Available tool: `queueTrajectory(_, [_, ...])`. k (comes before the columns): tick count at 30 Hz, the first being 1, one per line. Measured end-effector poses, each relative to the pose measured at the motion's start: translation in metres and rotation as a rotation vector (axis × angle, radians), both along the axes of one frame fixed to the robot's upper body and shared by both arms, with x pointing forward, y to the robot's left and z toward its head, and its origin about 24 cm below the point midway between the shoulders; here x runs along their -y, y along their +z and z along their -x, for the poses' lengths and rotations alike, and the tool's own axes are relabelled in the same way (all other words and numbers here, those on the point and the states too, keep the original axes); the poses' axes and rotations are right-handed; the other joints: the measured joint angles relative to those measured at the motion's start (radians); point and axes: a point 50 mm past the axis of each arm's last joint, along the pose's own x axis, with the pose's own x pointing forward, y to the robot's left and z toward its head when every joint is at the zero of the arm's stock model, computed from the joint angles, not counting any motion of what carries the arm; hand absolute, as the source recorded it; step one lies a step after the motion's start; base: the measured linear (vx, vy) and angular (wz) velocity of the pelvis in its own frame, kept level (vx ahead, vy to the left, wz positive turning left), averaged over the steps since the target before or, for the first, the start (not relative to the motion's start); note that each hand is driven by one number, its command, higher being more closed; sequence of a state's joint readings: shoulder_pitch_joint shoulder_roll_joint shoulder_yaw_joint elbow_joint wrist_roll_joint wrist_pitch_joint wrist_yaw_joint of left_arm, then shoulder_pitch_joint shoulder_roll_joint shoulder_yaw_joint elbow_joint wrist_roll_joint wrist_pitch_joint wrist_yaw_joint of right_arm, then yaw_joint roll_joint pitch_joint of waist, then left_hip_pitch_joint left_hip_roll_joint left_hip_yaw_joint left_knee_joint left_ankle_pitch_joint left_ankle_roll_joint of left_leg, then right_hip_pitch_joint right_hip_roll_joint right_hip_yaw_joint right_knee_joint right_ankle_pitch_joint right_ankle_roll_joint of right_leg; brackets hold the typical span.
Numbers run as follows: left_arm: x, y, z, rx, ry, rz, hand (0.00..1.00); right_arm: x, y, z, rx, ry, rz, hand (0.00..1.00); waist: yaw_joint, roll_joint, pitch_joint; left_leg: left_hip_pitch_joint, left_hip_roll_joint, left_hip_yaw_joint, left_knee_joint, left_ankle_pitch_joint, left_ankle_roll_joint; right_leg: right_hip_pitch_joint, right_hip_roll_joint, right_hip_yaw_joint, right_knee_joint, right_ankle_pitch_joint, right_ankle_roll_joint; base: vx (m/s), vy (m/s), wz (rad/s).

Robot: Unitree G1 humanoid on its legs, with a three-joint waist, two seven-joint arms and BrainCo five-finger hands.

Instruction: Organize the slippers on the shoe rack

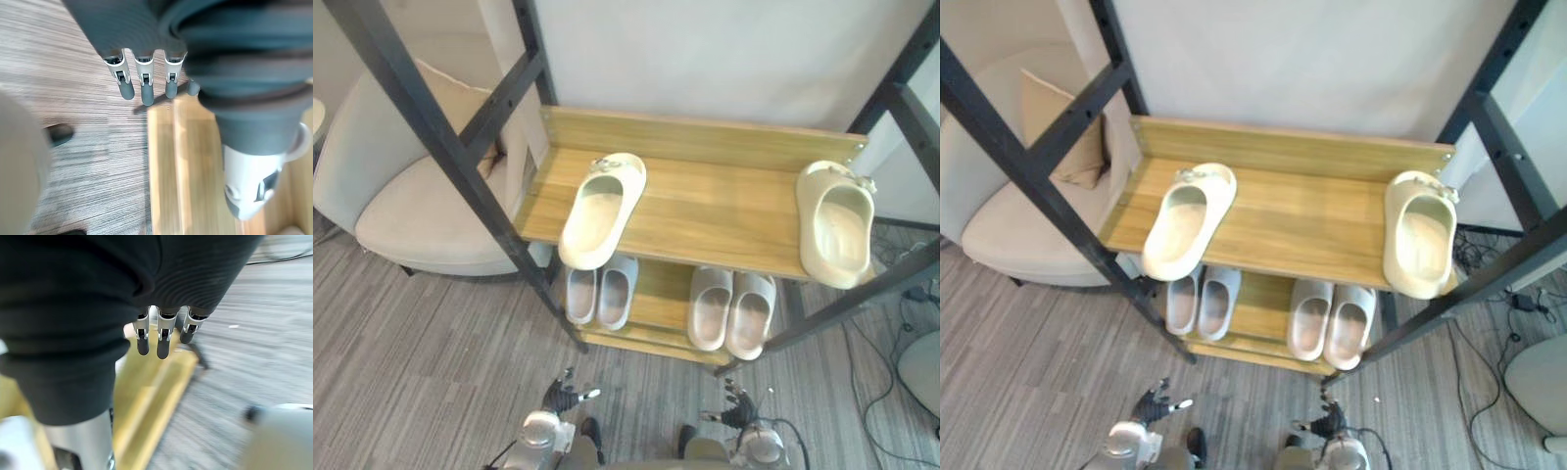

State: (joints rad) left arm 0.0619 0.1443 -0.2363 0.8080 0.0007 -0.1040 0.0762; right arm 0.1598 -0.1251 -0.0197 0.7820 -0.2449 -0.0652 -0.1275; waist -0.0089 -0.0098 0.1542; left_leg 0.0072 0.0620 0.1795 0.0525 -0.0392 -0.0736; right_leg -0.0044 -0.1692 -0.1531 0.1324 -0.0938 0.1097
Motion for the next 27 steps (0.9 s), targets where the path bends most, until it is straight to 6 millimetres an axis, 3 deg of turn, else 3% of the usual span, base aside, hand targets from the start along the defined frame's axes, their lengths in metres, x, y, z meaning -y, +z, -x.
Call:
queueTrajectory(6, [0.040, 0.025, -0.020, 0.150, -0.192, 0.080, 0.00, 0.012, -0.016, 0.033, -0.151, -0.073, 0.019, 0.00, -0.005, 0.008, -0.020, 0.041, -0.011, -0.001, -0.077, 0.041, 0.005, 0.009, -0.001, 0.000, -0.015, 0.002, 0.001, 0.00, 0.001, -0.01])
queueTrajectory(14, [0.118, 0.094, -0.026, 0.417, -0.497, 0.422, 0.00, 0.015, -0.020, 0.040, -0.192, -0.117, 0.016, 0.00, -0.008, 0.013, -0.044, 0.068, -0.029, -0.008, -0.109, 0.051, 0.013, 0.024, -0.014, 0.002, -0.016, 0.001, 0.007, 0.01, 0.009, 0.01])
queueTrajectory(21, [0.134, 0.131, -0.030, 0.531, -0.522, 0.584, 0.00, 0.015, -0.020, 0.039, -0.193, -0.118, 0.022, 0.00, -0.008, 0.019, -0.048, 0.067, -0.031, -0.009, -0.113, 0.051, 0.013, 0.023, -0.014, 0.002, -0.012, 0.000, 0.007, 0.01, 0.003, 0.01])
queueTrajectory(27, [0.142, 0.194, -0.045, 0.792, -0.527, 0.707, 0.00, 0.017, -0.020, 0.039, -0.193, -0.123, 0.037, 0.00, -0.001, 0.020, -0.049, 0.069, -0.031, -0.004, -0.113, 0.050, 0.013, 0.023, -0.016, 0.008, 0.006, -0.003, 0.004, 0.00, 0.006, -0.02])
